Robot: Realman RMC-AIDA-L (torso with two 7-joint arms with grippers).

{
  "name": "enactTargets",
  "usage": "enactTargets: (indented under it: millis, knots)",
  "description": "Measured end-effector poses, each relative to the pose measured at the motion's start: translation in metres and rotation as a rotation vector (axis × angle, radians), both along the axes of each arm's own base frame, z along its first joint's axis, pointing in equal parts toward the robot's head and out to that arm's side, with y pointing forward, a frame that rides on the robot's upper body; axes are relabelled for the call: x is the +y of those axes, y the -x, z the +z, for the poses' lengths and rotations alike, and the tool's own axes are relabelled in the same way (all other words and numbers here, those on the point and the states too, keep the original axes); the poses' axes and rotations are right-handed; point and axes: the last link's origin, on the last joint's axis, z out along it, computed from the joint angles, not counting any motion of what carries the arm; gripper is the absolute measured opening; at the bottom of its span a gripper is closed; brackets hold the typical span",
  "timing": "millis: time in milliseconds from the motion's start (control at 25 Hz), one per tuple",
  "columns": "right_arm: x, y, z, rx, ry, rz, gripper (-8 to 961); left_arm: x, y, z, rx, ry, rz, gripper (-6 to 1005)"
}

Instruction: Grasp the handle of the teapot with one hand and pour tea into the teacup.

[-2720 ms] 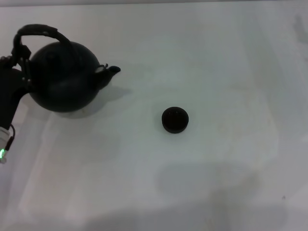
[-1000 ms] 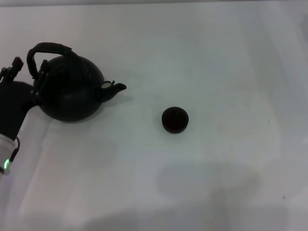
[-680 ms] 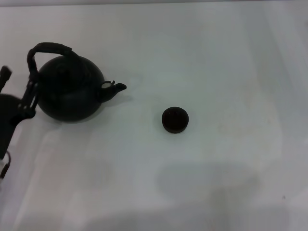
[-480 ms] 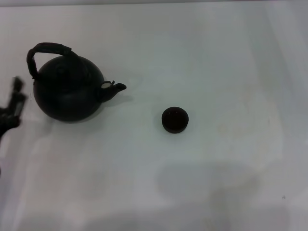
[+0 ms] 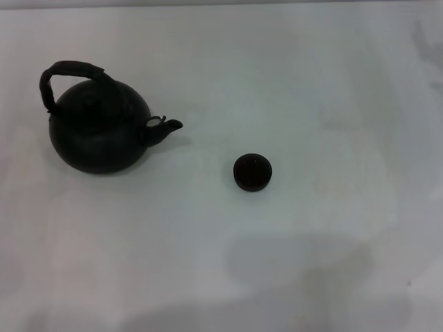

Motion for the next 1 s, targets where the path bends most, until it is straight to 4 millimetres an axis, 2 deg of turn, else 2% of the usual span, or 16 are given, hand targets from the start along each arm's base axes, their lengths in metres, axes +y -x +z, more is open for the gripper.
enactTargets:
  millis: [440, 1000]
  knots:
    - [-0.002, 0.003, -0.011, -0.013, 0.048, 0.017, 678, 0.037, -0.004, -0.001, 0.066, 0.127, -0.065, 650]
    - [-0.008, 0.005, -0.027, -0.031, 0.113, 0.03, 680, 0.055, -0.012, 0.001, 0.073, 0.12, -0.102, 644]
